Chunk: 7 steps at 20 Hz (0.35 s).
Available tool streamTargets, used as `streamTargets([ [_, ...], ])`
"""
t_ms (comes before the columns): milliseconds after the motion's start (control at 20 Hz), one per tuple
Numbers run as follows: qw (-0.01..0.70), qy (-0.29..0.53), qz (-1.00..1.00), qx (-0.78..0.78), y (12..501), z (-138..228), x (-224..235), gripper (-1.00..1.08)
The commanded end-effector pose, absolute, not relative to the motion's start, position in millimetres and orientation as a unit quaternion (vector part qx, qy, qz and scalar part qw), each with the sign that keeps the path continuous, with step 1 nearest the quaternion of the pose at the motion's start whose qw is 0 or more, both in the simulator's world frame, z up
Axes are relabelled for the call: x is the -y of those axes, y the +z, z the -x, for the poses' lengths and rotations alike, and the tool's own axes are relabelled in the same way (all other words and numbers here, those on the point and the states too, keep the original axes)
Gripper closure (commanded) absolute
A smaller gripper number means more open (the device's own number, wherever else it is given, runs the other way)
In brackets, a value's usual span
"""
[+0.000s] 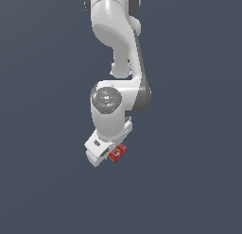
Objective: Pick up the object and move it to a goal position.
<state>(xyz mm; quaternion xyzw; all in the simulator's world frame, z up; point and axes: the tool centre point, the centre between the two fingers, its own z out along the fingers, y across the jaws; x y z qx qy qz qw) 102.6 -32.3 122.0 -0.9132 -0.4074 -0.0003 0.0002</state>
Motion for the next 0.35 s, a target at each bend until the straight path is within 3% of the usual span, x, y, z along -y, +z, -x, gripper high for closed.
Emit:
streamTargets([
  [0,0.0,0.0,0.913,0.407,124.5,-107.2,33.4,1.08],
  [300,0.0,0.0,0.913,0.408,126.4,-111.1,34.2,1.08],
])
